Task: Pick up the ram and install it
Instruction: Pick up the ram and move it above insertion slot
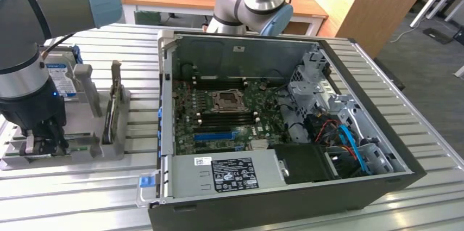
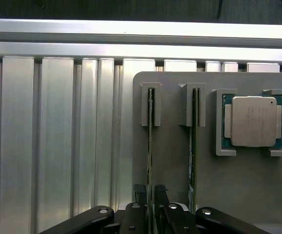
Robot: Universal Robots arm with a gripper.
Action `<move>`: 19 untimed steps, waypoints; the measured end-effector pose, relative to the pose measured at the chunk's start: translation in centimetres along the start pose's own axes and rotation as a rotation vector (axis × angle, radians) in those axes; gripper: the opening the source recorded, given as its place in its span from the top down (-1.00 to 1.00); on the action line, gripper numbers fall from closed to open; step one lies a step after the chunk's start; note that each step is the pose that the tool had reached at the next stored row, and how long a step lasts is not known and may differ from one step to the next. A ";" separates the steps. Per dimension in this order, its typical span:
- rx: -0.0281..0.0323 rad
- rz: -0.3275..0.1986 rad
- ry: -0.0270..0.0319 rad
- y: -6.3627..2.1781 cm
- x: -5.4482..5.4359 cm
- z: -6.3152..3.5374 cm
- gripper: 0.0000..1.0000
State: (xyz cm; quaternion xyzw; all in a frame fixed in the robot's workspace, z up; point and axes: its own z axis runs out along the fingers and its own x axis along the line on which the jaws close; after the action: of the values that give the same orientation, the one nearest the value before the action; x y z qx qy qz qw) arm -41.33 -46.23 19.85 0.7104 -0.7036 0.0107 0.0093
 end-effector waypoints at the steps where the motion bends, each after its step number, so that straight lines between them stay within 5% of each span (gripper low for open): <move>1: 0.0000 0.000 0.0000 0.00 0.0 0.00 0.58; 19: 0.0000 0.000 0.0000 0.00 0.0 0.00 0.76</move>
State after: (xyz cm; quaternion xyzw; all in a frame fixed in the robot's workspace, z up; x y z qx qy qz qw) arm -41.33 -46.23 19.84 0.7104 -0.7036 0.0107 0.0093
